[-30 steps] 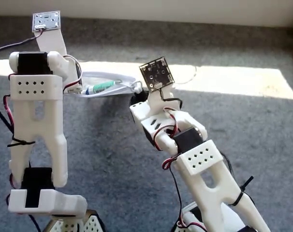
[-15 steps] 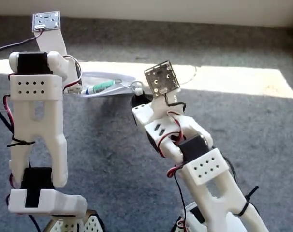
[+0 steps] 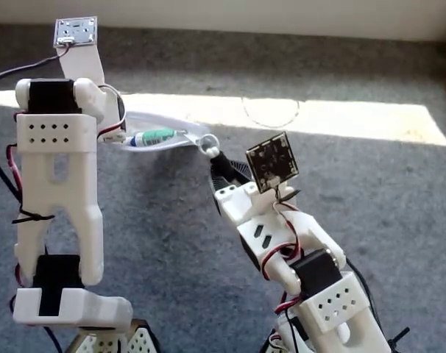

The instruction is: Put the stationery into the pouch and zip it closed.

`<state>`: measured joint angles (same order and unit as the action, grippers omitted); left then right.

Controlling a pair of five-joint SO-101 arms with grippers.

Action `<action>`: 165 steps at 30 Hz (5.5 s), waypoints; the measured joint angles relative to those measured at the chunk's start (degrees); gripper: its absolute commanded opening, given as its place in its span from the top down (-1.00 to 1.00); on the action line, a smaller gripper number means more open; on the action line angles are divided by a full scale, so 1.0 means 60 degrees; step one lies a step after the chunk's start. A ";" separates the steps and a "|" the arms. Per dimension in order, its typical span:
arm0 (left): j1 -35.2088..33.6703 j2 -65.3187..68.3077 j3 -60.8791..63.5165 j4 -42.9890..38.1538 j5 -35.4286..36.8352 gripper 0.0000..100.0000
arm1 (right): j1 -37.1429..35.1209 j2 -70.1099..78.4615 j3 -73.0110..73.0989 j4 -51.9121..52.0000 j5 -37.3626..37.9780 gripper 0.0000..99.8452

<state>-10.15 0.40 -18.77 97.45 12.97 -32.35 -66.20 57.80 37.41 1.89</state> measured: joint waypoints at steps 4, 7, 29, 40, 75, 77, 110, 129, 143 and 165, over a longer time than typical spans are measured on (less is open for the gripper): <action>0.0029 0.0000 0.0000 0.0000 -0.0117 0.98 | 0.0000 -0.0484 0.0396 -0.0015 0.0000 0.99; 0.0029 0.0000 0.0000 0.0000 -0.0117 0.98 | 0.0000 -0.0513 0.0454 -0.0015 0.0000 0.91; 0.0029 0.0000 0.0000 0.0000 -0.0117 0.98 | -0.0498 0.2374 0.0454 -0.2579 -0.0015 0.76; 0.0029 0.0000 0.0000 0.0000 -0.0117 0.98 | -0.0498 0.2432 0.0454 -0.2579 -0.0015 0.61; 0.0000 0.0000 0.0029 -0.0029 -0.0117 0.98 | -0.0542 0.1187 0.0454 -0.3531 -0.0015 0.70; 0.0000 0.0000 0.0029 -0.0029 -0.0117 0.98 | -0.0542 0.1172 0.0454 -0.3531 -0.0015 0.70; 0.0000 0.0000 0.0029 -0.0029 -0.0117 0.98 | -0.0850 0.1670 0.0513 -0.3516 -0.0015 0.87; 0.0015 0.0000 0.0029 -0.0029 -0.0117 0.98 | -0.0777 0.1670 0.0615 -0.3062 -0.0015 0.72; 0.0015 0.0000 0.0029 -0.0029 -0.0117 0.98 | -0.0777 0.1670 0.0615 -0.3062 -0.0015 0.83; 0.0015 0.0000 0.0029 -0.0029 -0.0117 0.98 | -0.0659 0.1641 0.0615 -0.3062 -0.0015 0.99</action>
<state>-10.07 0.40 -18.59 97.27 12.26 -36.31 -56.35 61.49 19.03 1.80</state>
